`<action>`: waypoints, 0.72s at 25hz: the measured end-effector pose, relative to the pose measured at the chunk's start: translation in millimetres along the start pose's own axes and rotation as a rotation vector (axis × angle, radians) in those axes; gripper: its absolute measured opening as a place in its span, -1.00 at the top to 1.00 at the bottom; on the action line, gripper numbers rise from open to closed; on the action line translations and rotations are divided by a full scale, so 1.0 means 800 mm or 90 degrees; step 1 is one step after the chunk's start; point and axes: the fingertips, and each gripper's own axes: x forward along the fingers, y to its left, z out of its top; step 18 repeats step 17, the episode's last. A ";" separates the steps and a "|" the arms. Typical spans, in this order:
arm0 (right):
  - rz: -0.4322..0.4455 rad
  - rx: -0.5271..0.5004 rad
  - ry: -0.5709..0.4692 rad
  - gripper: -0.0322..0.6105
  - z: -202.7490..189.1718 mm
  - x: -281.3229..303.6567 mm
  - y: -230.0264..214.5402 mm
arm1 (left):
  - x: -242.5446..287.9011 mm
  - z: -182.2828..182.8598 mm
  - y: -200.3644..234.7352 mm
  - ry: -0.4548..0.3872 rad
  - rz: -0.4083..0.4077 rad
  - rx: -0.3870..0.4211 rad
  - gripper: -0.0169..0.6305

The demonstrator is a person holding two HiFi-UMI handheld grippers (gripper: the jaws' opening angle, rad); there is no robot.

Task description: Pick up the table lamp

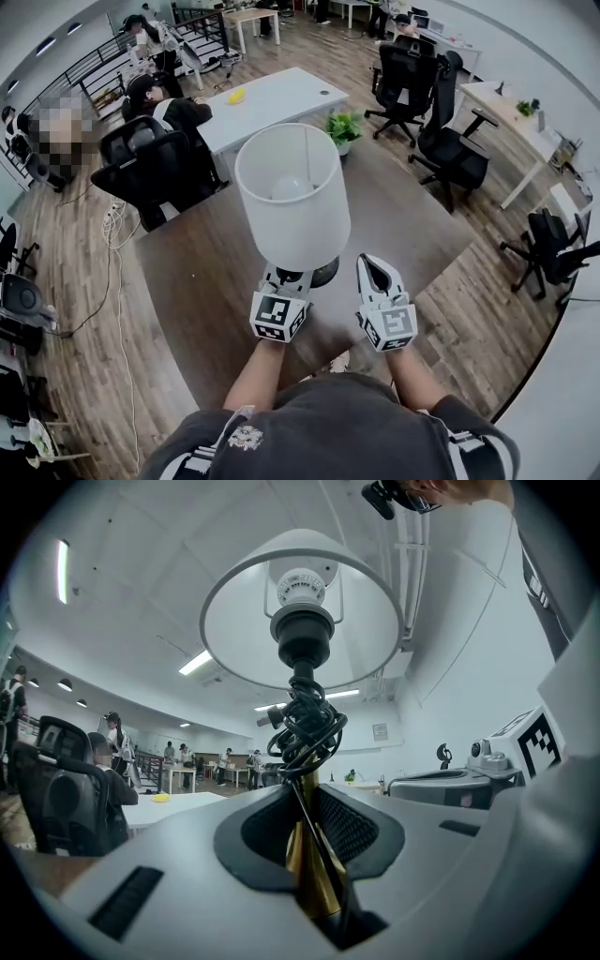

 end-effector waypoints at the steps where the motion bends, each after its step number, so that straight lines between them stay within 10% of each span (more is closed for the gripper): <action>1: 0.000 -0.001 0.002 0.83 -0.001 -0.001 -0.001 | -0.001 -0.001 -0.002 0.001 0.001 0.003 0.70; 18: 0.003 -0.015 -0.017 0.83 0.013 0.003 0.003 | 0.001 0.003 -0.002 -0.006 -0.010 0.007 0.70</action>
